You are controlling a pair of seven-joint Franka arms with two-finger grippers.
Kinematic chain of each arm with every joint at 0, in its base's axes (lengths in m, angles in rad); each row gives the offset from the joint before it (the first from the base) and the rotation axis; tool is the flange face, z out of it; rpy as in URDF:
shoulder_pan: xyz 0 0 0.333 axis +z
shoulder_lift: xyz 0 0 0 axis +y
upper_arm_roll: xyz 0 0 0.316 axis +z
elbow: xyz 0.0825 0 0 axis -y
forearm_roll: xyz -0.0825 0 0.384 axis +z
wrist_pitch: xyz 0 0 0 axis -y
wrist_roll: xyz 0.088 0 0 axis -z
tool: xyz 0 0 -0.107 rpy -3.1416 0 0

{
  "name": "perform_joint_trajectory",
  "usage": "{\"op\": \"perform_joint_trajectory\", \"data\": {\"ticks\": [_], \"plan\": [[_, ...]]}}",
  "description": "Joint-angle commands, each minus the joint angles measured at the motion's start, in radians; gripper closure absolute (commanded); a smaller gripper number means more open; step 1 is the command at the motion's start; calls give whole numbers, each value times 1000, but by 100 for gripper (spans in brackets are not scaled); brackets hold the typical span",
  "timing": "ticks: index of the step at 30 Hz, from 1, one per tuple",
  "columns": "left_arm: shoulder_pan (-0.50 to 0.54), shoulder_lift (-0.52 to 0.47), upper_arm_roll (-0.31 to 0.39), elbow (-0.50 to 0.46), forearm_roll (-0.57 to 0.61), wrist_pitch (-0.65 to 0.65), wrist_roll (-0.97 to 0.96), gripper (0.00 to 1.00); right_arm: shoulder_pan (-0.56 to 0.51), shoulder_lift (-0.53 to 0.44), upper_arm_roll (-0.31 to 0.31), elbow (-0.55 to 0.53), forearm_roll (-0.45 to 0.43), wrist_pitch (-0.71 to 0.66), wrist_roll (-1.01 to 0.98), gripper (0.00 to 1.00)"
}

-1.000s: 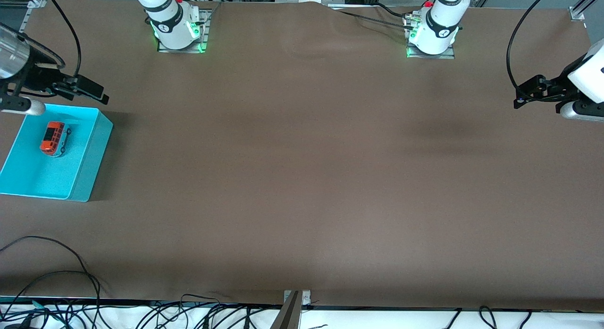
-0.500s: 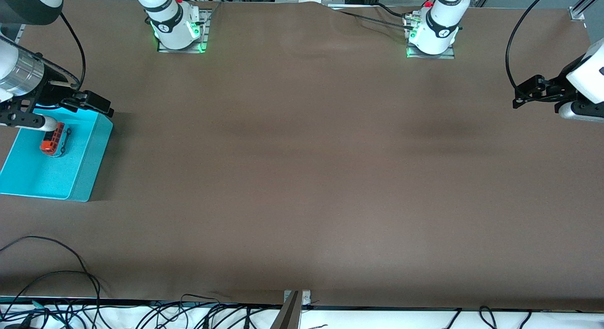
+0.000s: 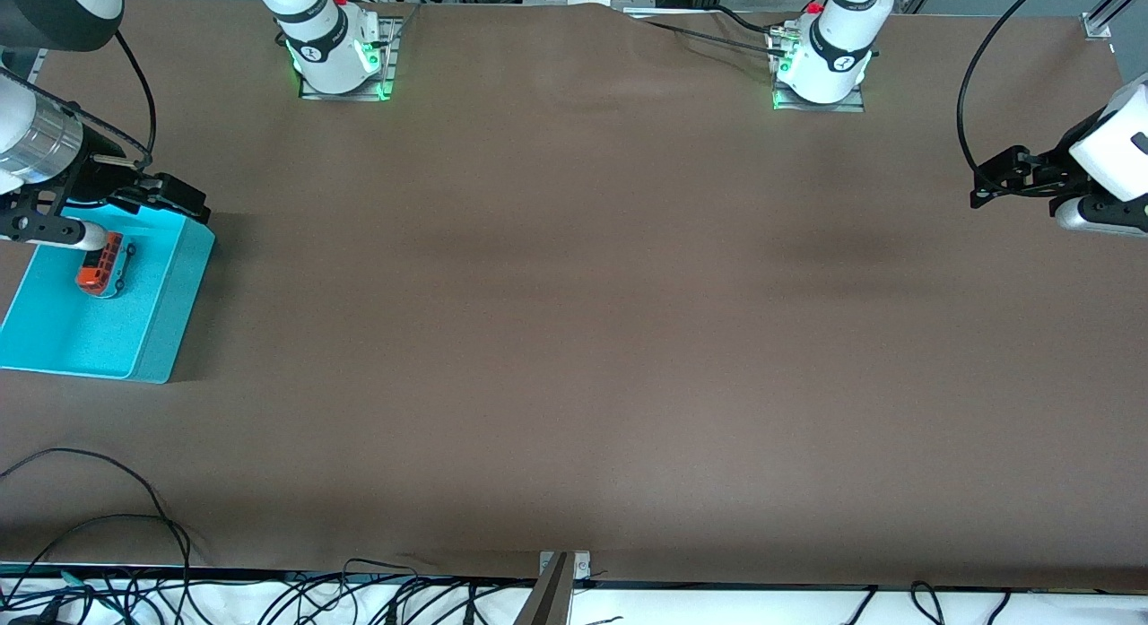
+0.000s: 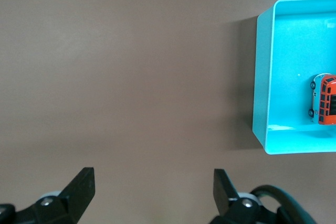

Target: Wind up bus and store in blue box

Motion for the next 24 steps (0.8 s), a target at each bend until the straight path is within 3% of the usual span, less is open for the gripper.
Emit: {"op": "perform_joint_trajectory", "data": {"ticks": [1, 7, 24], "plan": [[-2, 31, -1, 56, 3, -20, -11, 0, 7, 11, -3, 24, -17, -16, -34, 0], [-2, 37, -1, 73, 5, -20, -11, 0, 3, 13, -6, 27, -13, -18, -158, 0], [3, 42, 0, 73, 6, -20, -11, 0, -3, 13, -11, 32, -5, -55, -154, 0]]}}
